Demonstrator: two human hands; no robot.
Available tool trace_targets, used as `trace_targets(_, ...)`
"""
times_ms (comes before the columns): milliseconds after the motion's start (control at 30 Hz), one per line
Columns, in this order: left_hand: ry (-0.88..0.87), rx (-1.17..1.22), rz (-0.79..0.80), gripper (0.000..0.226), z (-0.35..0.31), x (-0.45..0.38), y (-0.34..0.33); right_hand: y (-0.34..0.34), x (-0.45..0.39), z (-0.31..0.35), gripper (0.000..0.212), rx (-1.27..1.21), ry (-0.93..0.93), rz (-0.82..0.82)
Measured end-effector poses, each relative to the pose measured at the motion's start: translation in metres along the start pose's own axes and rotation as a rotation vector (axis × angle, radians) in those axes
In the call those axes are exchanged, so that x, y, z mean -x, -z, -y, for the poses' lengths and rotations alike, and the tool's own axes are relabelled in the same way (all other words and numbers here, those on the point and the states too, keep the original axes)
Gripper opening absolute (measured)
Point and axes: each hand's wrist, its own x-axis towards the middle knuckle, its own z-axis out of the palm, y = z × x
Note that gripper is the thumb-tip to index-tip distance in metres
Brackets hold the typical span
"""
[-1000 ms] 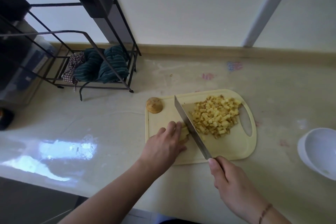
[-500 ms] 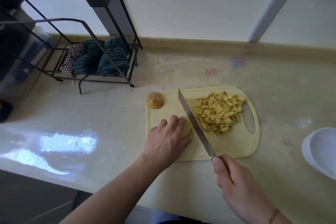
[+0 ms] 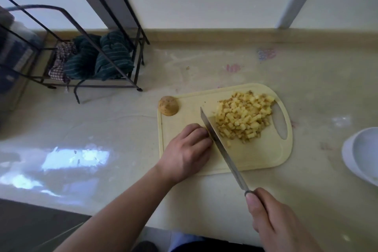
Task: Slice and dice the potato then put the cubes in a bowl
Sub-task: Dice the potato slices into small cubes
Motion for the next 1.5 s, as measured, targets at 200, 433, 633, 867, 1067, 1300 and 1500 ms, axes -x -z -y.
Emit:
trace_targets(200, 0.022, 0.057, -0.017, 0.01, 0.003, 0.0, -0.003, -0.009, -0.028, 0.008, 0.042, 0.048, 0.094, -0.031)
trace_targets(433, 0.045, 0.072, -0.019, 0.009, 0.003, 0.003, -0.002, 0.001, -0.033, 0.0, 0.048, -0.03, 0.121, -0.08)
trace_targets(633, 0.038, 0.07, -0.034, 0.013, 0.002, 0.008, 0.004, -0.003, -0.025, 0.002, 0.042, -0.046, 0.148, -0.049)
trace_targets(867, 0.047, 0.074, -0.032, 0.011, 0.005, 0.006, 0.002, -0.006, -0.015, 0.004, 0.056, 0.03, 0.135, -0.002)
trace_targets(1067, 0.072, 0.098, -0.049, 0.01, 0.006, 0.007, 0.0, -0.008, -0.001, 0.002, 0.062, 0.08, 0.048, 0.025)
trace_targets(1300, 0.103, 0.123, -0.05, 0.012, 0.007, 0.007, 0.0, -0.015, -0.032, 0.012, 0.04, 0.064, 0.143, 0.026)
trace_targets(1500, 0.108, 0.12, -0.054, 0.01, 0.004, 0.005, 0.002, 0.0, -0.029, 0.002, 0.047, 0.003, 0.134, -0.091)
